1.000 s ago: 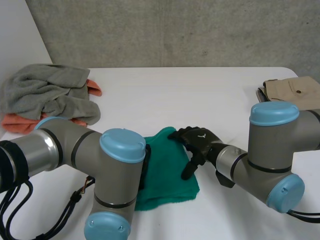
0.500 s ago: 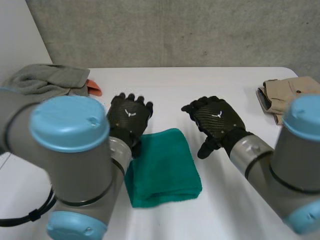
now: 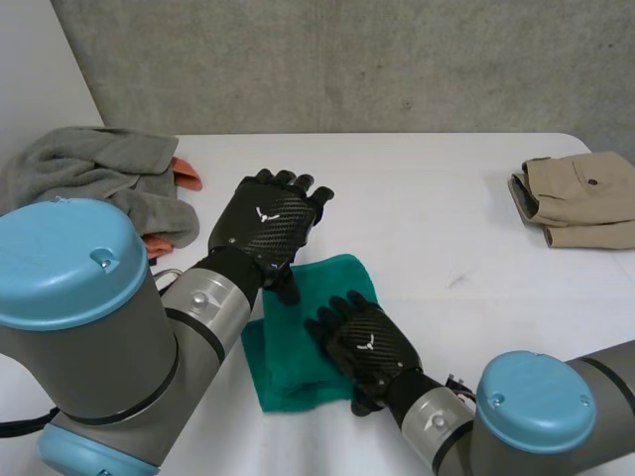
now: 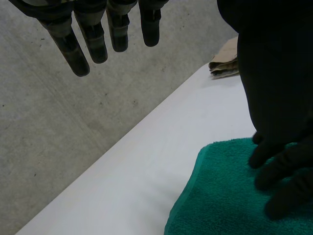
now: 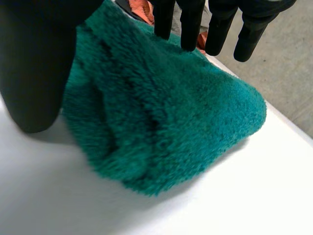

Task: Fold the laundry.

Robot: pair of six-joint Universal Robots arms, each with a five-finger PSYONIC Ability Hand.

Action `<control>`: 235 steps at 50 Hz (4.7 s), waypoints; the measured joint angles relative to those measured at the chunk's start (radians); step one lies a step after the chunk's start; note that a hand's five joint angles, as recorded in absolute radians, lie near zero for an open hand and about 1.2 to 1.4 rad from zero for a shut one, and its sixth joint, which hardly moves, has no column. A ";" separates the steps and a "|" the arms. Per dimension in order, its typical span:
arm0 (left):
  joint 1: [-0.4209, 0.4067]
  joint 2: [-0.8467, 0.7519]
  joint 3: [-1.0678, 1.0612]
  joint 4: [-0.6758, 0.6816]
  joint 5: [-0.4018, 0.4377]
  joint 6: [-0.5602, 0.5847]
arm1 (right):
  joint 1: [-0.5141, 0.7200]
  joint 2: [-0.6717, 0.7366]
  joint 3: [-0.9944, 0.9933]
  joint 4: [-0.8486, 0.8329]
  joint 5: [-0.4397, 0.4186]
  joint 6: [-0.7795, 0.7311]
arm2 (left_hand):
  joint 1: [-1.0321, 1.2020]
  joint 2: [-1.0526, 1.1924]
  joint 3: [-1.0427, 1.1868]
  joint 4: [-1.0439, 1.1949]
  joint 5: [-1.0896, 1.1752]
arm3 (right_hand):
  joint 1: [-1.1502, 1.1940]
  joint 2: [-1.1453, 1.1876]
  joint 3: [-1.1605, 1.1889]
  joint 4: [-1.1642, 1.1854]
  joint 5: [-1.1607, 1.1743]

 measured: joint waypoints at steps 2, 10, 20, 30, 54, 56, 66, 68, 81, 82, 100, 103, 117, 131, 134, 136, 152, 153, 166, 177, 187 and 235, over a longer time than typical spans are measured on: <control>0.000 -0.001 0.001 0.000 -0.001 0.000 | 0.001 0.022 -0.016 -0.017 0.007 -0.014 | 0.000 0.000 0.000 0.000 0.000 | 0.027 0.035 0.039 0.037 0.041; 0.002 -0.001 0.001 0.000 -0.002 0.000 | -0.001 0.063 -0.083 -0.048 0.042 -0.028 | 0.000 0.000 0.000 0.000 0.000 | 0.090 0.082 0.112 0.107 0.059; 0.005 0.003 0.000 0.000 -0.002 0.001 | 0.000 0.105 -0.174 -0.041 0.045 -0.017 | 0.000 0.000 0.000 0.000 0.000 | 0.114 0.110 0.136 0.132 0.137; 0.001 0.011 0.003 0.000 0.000 0.002 | -0.004 0.146 -0.272 -0.042 0.042 -0.010 | 0.000 0.000 0.000 0.000 0.000 | 0.772 0.893 0.896 0.920 0.855; -0.016 0.081 0.064 0.060 0.160 -0.060 | -0.490 0.140 -0.819 -0.096 -0.051 0.178 | 0.000 0.000 0.000 0.000 0.000 | 0.772 0.893 0.902 0.938 0.855; -0.022 0.080 0.069 0.064 0.183 -0.064 | -0.592 0.206 -0.913 -0.125 -0.067 0.245 | 0.000 0.000 0.000 0.000 0.000 | 0.772 0.893 0.902 0.938 0.855; -0.030 0.067 0.067 0.065 0.233 -0.075 | -0.842 0.526 -1.179 -0.148 -0.181 0.327 | 0.000 0.000 0.000 0.000 0.000 | 0.772 0.893 0.902 0.939 0.868; -0.030 0.063 0.063 0.065 0.233 -0.075 | -0.880 0.590 -1.213 -0.145 -0.228 0.327 | 0.000 0.000 0.000 0.000 0.000 | 0.772 0.893 0.905 0.941 0.869; -0.029 0.035 0.060 0.065 0.231 -0.075 | -1.021 0.759 -1.210 -0.142 -0.445 0.322 | 0.000 0.000 0.000 0.000 0.000 | 0.772 0.893 0.919 0.944 0.879; -0.029 0.034 0.060 0.065 0.231 -0.075 | -1.025 0.757 -1.204 -0.142 -0.450 0.322 | 0.000 0.000 0.000 0.000 0.000 | 0.772 0.893 0.919 0.943 0.879; -0.030 0.046 0.057 0.064 0.229 -0.077 | -1.073 0.446 -0.939 -0.004 -0.339 0.255 | 0.000 0.000 0.000 0.000 0.000 | -0.038 -0.039 -0.037 -0.038 -0.031; -0.030 0.050 0.056 0.062 0.228 -0.077 | -1.100 0.387 -0.922 0.089 -0.298 0.204 | 0.000 0.000 0.000 0.000 0.000 | -0.038 -0.039 -0.037 -0.038 -0.031; 0.051 0.135 0.100 0.065 0.176 -0.071 | -1.169 0.100 -0.891 0.288 0.203 -0.185 | 0.000 0.000 0.000 0.000 0.000 | -0.038 -0.039 -0.037 -0.038 -0.031; 0.528 -0.021 0.353 0.035 0.141 -0.048 | -0.864 -0.409 -0.279 -0.136 -0.174 0.118 | 0.000 0.000 0.000 0.000 0.000 | -0.038 -0.042 -0.038 -0.038 -0.032; 0.622 -0.125 0.398 0.033 0.210 -0.026 | -0.758 -0.461 -0.155 -0.158 -0.249 0.115 | 0.000 0.000 0.000 0.000 0.000 | -0.038 -0.042 -0.038 -0.038 -0.032; 0.657 -0.175 0.418 0.033 0.245 -0.012 | -0.714 -0.474 -0.107 -0.155 -0.273 0.107 | 0.001 0.000 0.000 0.000 0.000 | -0.038 -0.042 -0.038 -0.038 -0.032; 0.790 -0.704 0.723 0.026 0.386 0.278 | -0.543 -0.320 0.026 0.139 -0.283 -0.080 | 0.536 0.478 0.445 0.458 0.418 | -0.038 -0.042 -0.038 -0.038 -0.032; 0.790 -0.704 0.723 0.026 0.386 0.278 | -0.543 -0.320 0.026 0.139 -0.283 -0.080 | 0.536 0.478 0.445 0.458 0.418 | -0.038 -0.042 -0.038 -0.038 -0.032; 0.641 -0.473 0.587 0.032 0.346 0.129 | -0.552 -0.343 0.013 0.146 -0.234 -0.097 | 0.911 0.969 0.928 0.980 0.865 | -0.038 -0.042 -0.038 -0.038 -0.032; 0.364 -0.124 0.363 0.039 0.395 -0.257 | -0.579 -0.428 0.002 0.143 -0.110 -0.085 | 0.918 0.982 0.955 0.990 0.886 | -0.038 -0.042 -0.038 -0.038 -0.032; 0.062 -0.263 0.272 0.017 0.442 -0.291 | -0.590 -0.440 0.010 0.150 -0.092 -0.085 | 0.459 0.500 0.515 0.521 0.495 | -0.038 -0.042 -0.038 -0.038 -0.032; -0.068 -0.229 -0.046 -0.052 -0.085 -0.345 | -0.604 -0.064 -0.206 0.569 -0.275 -0.361 | 0.145 0.129 0.120 0.134 0.118 | 0.199 0.197 0.202 0.202 0.215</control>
